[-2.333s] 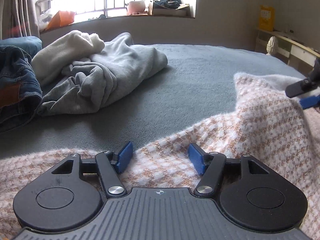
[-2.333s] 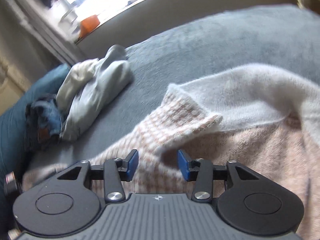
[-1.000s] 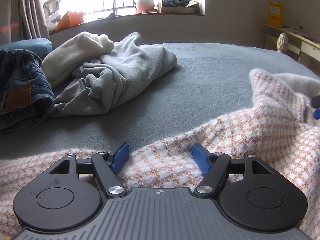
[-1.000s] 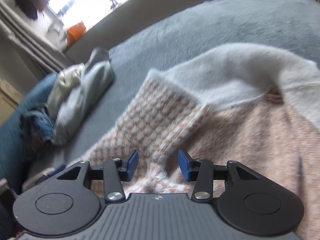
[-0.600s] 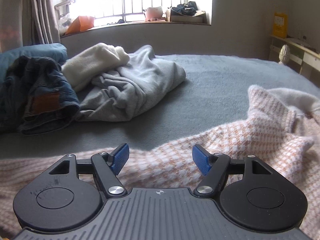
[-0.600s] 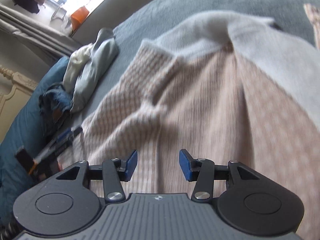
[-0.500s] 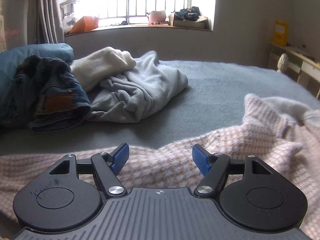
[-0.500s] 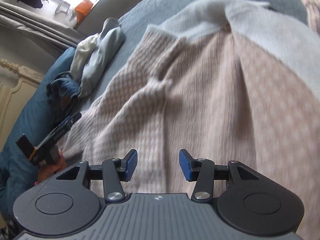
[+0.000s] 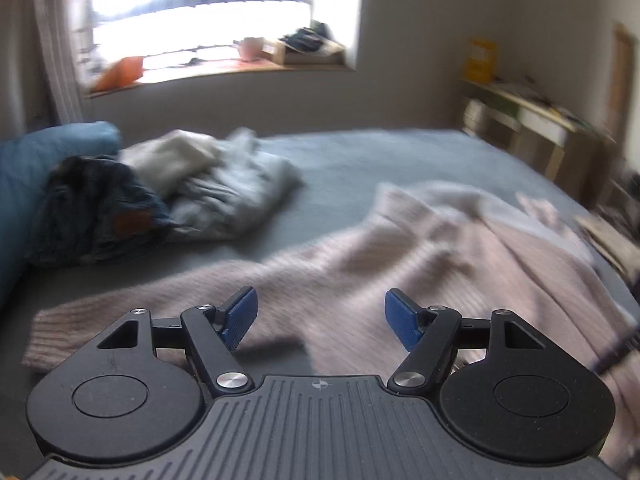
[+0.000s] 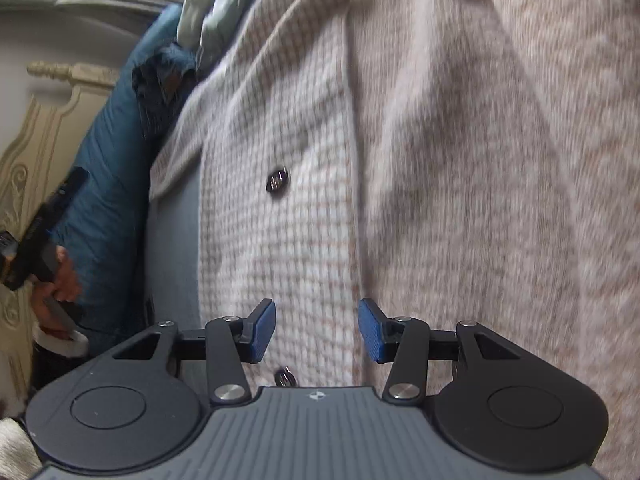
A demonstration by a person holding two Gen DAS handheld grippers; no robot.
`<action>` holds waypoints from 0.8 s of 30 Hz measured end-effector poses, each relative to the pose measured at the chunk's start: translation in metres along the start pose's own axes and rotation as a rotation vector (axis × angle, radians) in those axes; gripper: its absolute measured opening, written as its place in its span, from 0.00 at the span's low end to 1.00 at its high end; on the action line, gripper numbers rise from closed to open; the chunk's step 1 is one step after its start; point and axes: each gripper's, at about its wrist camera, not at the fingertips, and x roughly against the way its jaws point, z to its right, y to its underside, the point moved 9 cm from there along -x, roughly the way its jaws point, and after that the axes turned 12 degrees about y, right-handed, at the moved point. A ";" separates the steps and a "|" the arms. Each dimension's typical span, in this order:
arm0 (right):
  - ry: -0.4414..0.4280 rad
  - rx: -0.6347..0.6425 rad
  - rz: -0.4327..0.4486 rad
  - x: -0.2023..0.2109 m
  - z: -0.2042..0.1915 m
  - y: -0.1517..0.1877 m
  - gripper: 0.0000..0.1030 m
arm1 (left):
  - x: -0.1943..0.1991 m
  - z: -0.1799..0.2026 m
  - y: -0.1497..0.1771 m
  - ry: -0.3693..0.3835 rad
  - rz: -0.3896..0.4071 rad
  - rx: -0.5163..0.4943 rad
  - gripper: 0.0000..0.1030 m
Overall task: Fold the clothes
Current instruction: 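Grasp the buttoned front hem with the right gripper while the left gripper hovers beside it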
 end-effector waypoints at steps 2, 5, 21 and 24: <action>0.016 0.033 -0.012 -0.003 -0.003 0.012 0.46 | -0.008 0.029 0.025 0.047 -0.061 -0.026 0.69; 0.055 0.071 -0.022 -0.007 -0.004 0.033 0.42 | -0.026 0.064 0.076 0.089 -0.163 -0.026 0.69; 0.121 0.150 -0.169 -0.029 -0.003 0.112 0.39 | 0.026 0.044 0.241 0.102 -0.407 0.447 0.65; 0.134 0.139 -0.145 -0.028 0.002 0.112 0.24 | 0.023 0.047 0.254 0.115 -0.410 0.498 0.62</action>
